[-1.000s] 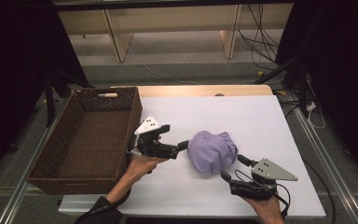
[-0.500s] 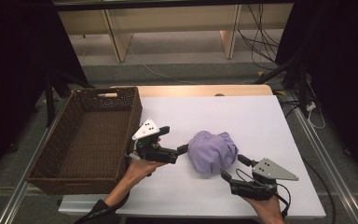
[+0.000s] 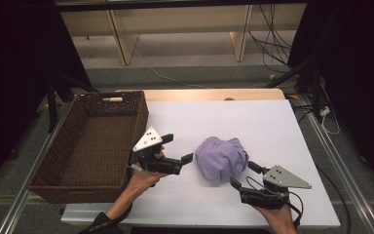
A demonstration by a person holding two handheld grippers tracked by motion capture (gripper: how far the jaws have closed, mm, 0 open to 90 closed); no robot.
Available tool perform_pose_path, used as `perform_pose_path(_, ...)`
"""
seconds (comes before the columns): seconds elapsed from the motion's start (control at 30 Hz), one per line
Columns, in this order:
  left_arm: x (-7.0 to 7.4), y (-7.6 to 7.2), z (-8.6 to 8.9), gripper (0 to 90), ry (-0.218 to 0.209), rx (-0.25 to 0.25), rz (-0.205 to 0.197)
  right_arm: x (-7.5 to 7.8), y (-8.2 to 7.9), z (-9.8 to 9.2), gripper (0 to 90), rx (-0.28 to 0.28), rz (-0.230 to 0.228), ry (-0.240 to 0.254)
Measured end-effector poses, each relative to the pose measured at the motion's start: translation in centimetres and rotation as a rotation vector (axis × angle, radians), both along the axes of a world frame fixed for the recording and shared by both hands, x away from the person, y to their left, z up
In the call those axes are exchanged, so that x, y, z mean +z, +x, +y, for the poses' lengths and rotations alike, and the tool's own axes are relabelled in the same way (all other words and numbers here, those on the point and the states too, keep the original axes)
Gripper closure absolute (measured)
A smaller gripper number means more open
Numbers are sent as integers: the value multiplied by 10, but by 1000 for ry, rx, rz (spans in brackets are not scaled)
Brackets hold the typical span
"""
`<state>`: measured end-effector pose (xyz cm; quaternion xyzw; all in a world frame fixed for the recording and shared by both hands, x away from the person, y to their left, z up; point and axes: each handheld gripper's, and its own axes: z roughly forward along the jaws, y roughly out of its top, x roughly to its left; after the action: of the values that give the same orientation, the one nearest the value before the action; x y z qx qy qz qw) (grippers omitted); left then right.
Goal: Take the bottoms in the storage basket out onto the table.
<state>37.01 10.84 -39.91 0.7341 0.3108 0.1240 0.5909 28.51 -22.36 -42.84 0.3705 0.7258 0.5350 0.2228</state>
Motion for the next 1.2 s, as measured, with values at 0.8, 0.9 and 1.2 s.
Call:
perform_pose_path(0.8,-5,-17,3,0,-8,-18,-6,0,-1,0,209,6,-4,0)
perform_pose_path(0.9,-6,-18,4,0,-5,-15,-6,0,-1,1,205,5,-4,3)
perform_pose_path(1.2,-10,-21,7,0,12,-13,-6,0,-1,1,188,12,-6,2)
